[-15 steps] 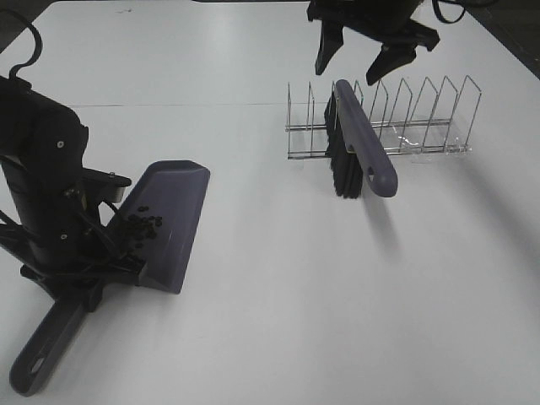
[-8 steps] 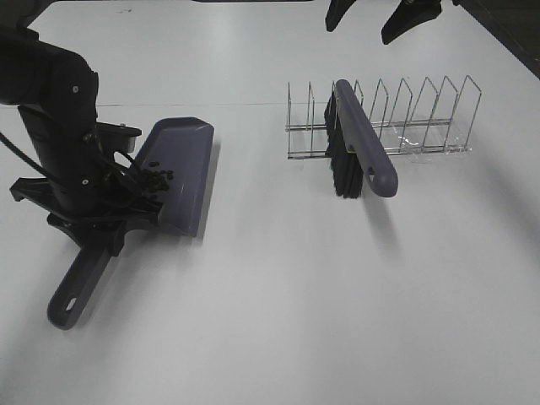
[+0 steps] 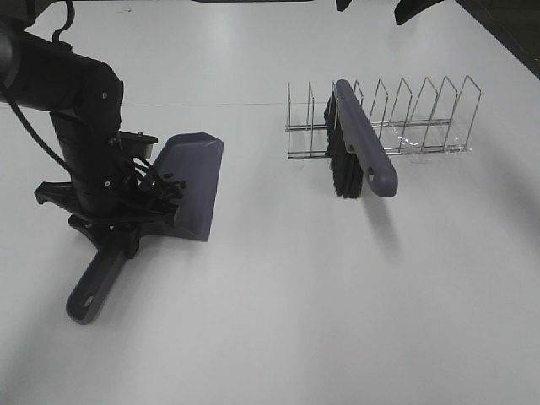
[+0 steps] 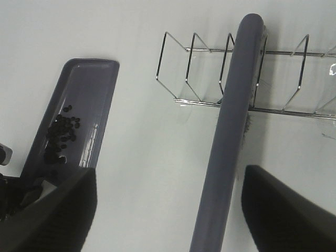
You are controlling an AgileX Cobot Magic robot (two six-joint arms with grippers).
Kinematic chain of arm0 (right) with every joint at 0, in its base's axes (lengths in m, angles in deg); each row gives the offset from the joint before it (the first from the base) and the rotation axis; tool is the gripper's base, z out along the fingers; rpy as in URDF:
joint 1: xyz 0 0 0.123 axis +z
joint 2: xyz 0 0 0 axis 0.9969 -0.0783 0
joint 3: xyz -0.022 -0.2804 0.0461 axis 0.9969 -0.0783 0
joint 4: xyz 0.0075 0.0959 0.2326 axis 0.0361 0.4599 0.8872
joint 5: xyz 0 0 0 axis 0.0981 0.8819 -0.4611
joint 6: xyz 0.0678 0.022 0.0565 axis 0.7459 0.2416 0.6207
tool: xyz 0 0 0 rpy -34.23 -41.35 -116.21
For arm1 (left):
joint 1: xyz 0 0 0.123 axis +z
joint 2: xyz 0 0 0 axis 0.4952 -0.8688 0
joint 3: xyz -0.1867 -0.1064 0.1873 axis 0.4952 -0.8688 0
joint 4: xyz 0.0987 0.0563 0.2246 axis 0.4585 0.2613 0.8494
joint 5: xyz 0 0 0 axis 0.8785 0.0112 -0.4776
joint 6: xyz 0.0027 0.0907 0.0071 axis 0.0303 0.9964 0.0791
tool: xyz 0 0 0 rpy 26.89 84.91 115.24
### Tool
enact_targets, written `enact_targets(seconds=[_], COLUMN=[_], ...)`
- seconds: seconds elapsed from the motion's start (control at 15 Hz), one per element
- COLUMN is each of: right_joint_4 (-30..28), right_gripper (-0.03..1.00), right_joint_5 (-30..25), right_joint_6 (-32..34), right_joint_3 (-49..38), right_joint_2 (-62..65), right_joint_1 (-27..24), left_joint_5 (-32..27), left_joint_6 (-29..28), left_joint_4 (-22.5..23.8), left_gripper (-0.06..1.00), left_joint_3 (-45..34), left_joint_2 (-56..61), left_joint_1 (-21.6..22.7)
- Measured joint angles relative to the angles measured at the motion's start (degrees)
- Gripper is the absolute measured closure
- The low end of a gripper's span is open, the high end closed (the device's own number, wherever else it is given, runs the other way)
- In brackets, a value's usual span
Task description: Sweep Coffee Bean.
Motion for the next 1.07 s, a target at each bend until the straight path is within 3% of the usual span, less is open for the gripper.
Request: enact_targets(seconds=[0.27, 0.67, 0.93, 1.0, 1.07], right_joint_4=[0.57, 1.55, 1.55, 1.26, 0.34], right_gripper=[0.29, 0.29, 0.29, 0.29, 0.29], right_joint_5=[0.00, 0.00, 0.06, 0.06, 0.06], right_joint_6=[-0.06, -0.40, -1.32, -1.95, -2.01], right_joint_3=[-0.34, -6.82, -15.18, -20.80, -23.61], right_joint_2=[1.20, 7.10, 12.03, 15.30, 17.25], right_joint_1=[0.00, 0.00, 0.00, 0.00, 0.00], left_joint_5=[-1.66, -6.30, -7.62, -7.79, -8.08], left_joint_6=[0.40, 0.63, 3.84, 6.99, 8.37], left_joint_4=[-2.52, -2.01, -2.06, -2.52, -2.58], left_gripper=[0.42, 0.40, 0.40, 0.40, 0.40], left_joint_3=[0.00, 0.34, 0.52, 0.52, 0.52], left_joint_2=[-0.23, 5.56, 12.89, 16.90, 19.02], left_joint_1=[0.00, 1.32, 9.45, 16.39, 20.05])
